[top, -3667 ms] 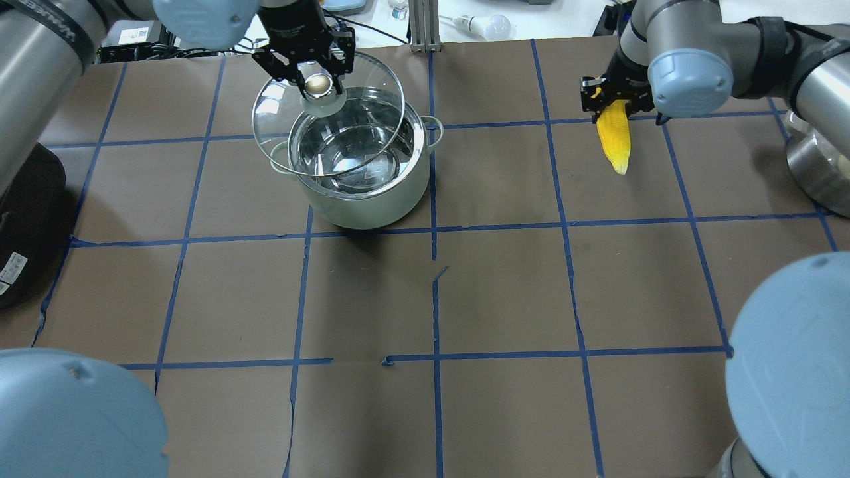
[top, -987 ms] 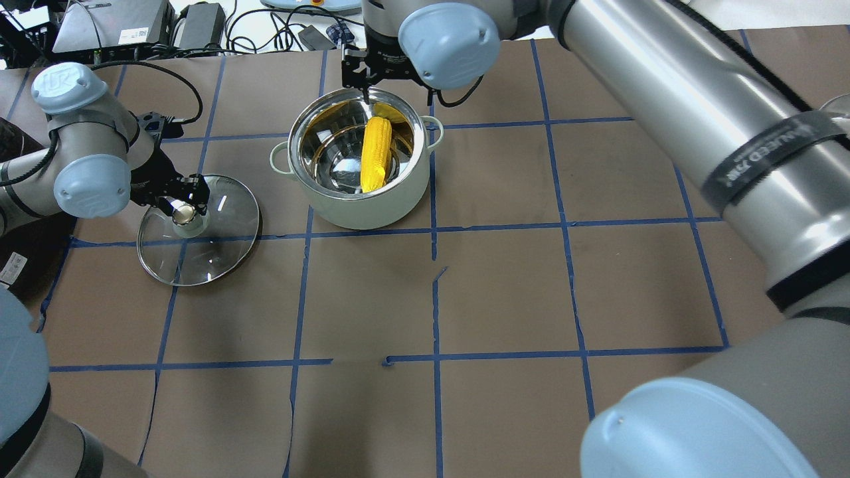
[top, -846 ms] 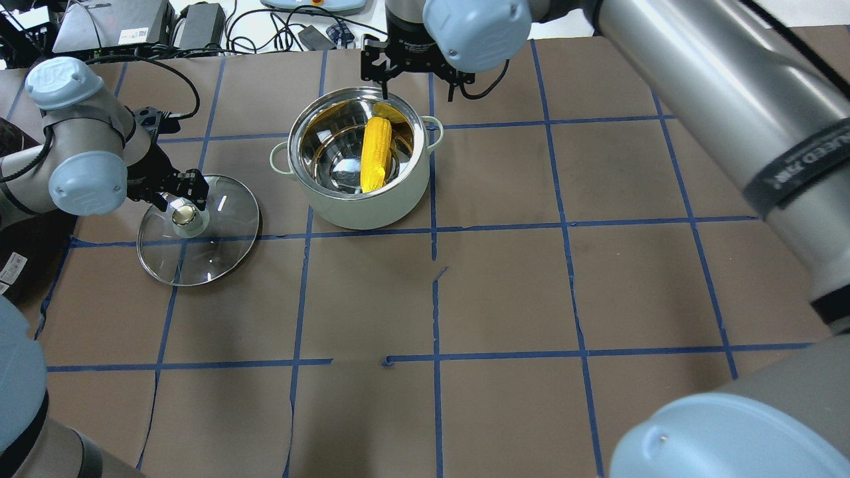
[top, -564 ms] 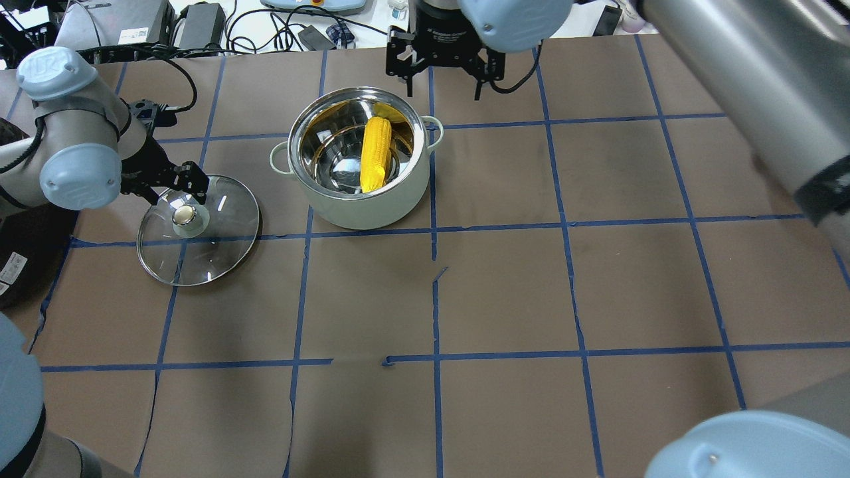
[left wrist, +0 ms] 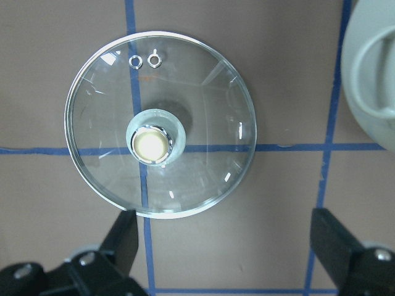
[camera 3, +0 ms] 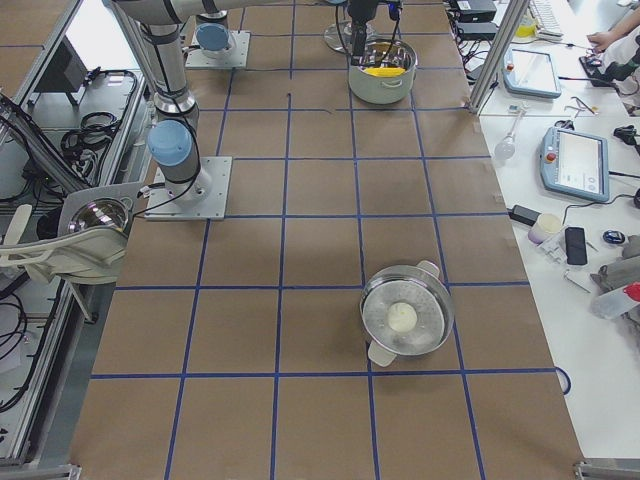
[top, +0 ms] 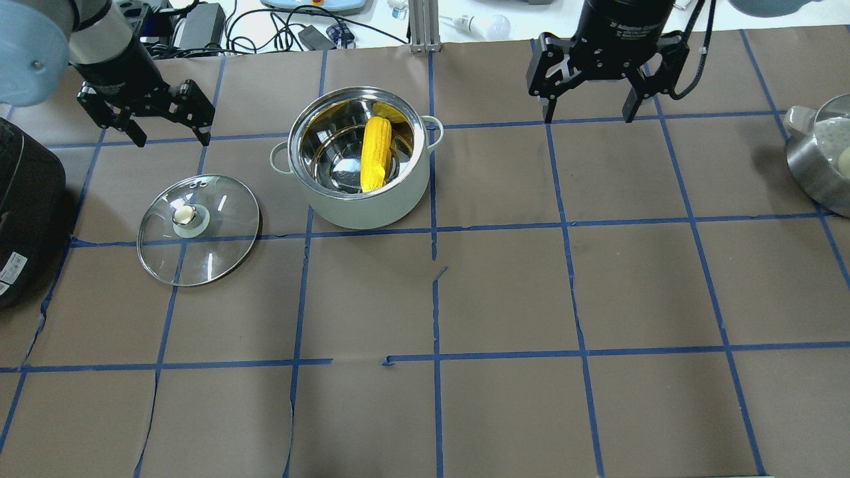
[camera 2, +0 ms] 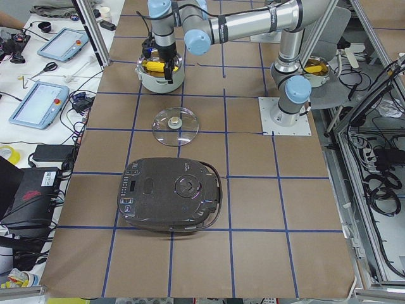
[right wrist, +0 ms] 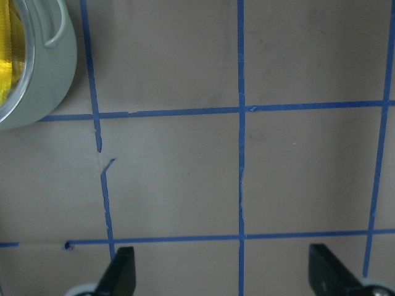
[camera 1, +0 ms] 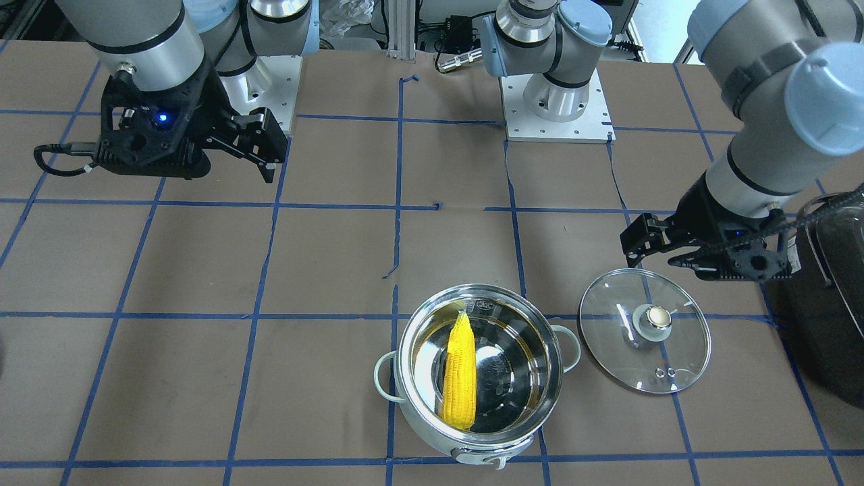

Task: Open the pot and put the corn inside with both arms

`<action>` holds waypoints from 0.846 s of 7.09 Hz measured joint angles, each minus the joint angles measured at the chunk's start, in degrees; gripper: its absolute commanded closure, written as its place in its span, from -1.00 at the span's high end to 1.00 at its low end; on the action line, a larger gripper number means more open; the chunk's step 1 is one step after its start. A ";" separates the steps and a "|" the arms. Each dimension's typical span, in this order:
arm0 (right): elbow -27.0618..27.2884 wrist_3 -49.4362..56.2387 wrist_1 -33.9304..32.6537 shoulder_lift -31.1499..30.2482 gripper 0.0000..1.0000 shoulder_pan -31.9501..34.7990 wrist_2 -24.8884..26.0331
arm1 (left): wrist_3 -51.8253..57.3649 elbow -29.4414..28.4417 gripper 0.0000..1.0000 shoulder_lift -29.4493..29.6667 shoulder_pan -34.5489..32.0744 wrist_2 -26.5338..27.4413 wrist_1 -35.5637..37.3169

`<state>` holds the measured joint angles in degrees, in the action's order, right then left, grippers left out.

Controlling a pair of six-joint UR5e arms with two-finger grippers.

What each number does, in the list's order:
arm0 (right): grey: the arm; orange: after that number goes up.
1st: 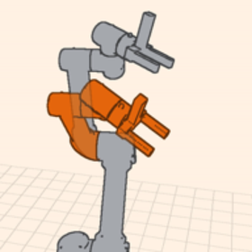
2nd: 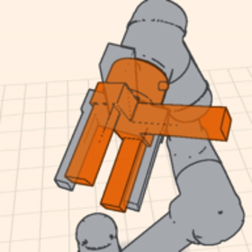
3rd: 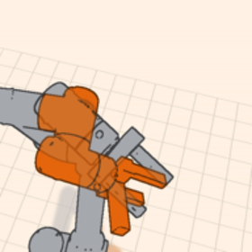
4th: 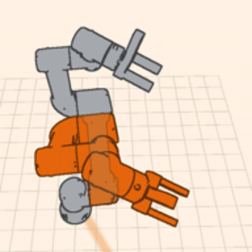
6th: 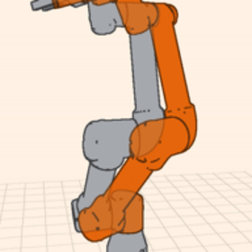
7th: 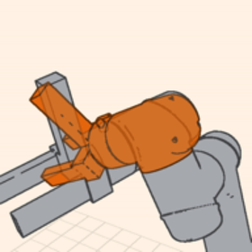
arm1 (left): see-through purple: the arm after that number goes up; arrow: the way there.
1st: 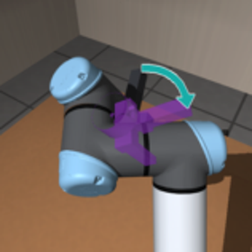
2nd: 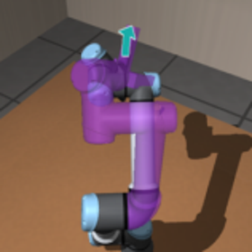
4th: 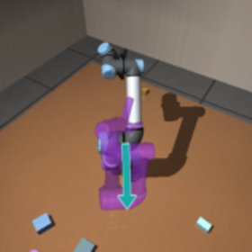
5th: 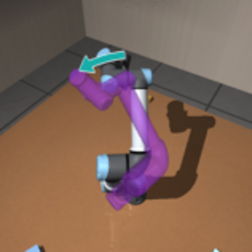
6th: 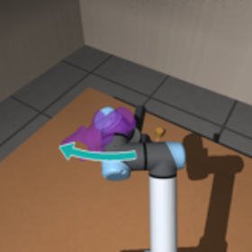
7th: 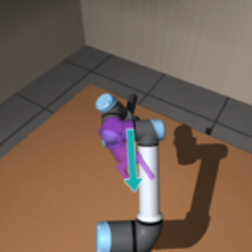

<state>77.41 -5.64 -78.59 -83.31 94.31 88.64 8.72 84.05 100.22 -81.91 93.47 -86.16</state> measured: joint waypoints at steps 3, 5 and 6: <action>3.42 2.44 1.95 -3.36 1.00 -1.89 0.29 | -3.33 -2.01 1.00 -4.49 -7.42 1.38 -1.22; 3.60 2.06 3.15 -4.15 1.00 -2.08 0.51 | -6.94 -1.89 1.00 -5.60 -9.46 1.12 -0.98; 3.62 2.01 3.64 -4.31 1.00 -2.10 0.88 | -7.79 -1.82 1.00 -6.04 -9.82 0.62 -0.93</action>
<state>81.03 -3.62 -74.95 -87.62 92.21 89.52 0.93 82.23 94.18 -91.73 94.09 -87.09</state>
